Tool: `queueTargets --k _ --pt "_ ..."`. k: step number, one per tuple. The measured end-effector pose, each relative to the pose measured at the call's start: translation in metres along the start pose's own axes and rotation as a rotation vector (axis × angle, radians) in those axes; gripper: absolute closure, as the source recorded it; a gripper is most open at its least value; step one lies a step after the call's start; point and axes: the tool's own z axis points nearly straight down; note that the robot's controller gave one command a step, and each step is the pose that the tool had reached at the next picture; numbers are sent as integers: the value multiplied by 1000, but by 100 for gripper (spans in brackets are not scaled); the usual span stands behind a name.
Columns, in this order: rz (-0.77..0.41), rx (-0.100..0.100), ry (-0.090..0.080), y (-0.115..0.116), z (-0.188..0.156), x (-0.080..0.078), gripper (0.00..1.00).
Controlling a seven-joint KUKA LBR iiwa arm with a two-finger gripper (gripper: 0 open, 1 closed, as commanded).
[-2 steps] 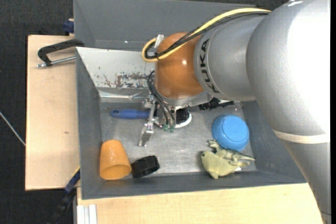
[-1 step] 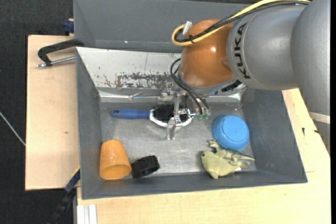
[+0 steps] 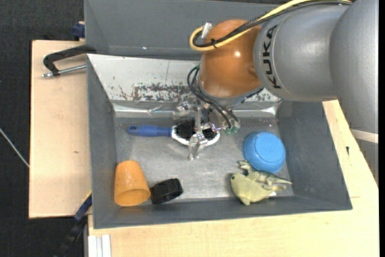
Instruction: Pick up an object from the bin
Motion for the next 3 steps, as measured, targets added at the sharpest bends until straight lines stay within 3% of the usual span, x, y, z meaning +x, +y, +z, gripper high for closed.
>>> queueTargets --k 1,2,3 --pt "224 -3 1 -10 27 -4 0" --pt "223 -1 4 -8 25 -5 0" --pt "225 -1 -6 -9 23 -8 100"
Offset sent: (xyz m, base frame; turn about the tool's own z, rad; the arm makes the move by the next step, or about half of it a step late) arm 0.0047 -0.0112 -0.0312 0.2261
